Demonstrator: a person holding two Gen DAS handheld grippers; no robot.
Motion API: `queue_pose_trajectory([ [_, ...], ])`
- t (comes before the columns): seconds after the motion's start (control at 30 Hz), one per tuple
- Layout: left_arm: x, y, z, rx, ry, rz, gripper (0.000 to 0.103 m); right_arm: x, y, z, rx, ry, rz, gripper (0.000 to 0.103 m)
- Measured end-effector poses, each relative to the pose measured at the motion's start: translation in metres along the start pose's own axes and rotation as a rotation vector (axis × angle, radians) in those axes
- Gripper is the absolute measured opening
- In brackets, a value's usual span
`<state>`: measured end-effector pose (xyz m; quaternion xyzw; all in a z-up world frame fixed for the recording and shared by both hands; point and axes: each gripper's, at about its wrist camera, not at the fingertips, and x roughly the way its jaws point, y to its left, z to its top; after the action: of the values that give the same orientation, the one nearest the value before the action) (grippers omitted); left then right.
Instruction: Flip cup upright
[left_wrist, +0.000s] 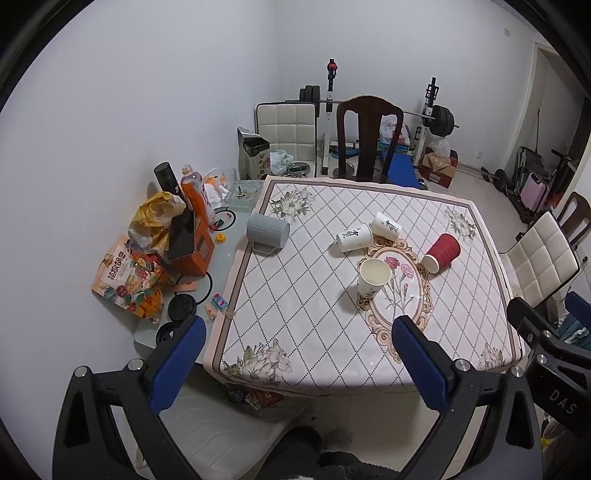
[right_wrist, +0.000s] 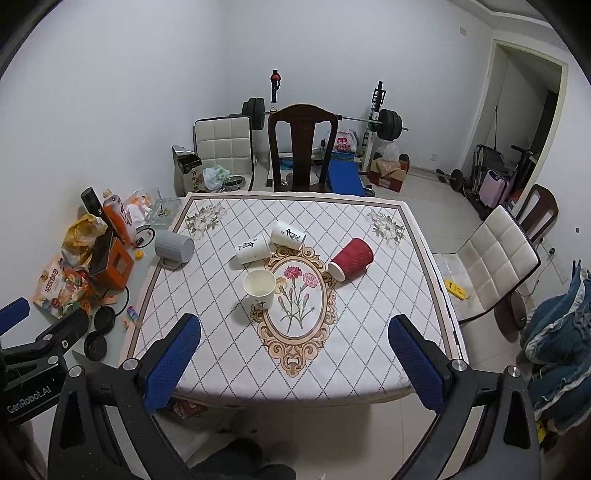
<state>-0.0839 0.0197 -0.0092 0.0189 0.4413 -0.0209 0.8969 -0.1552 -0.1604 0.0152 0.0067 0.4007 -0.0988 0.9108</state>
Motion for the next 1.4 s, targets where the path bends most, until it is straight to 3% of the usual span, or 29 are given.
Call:
queue_pose_trajectory([
  [1.4,0.009,-0.005,-0.008,-0.003,0.024,0.035,0.103,0.015,-0.004,-0.014,0.020,0.050,-0.009,0.103],
])
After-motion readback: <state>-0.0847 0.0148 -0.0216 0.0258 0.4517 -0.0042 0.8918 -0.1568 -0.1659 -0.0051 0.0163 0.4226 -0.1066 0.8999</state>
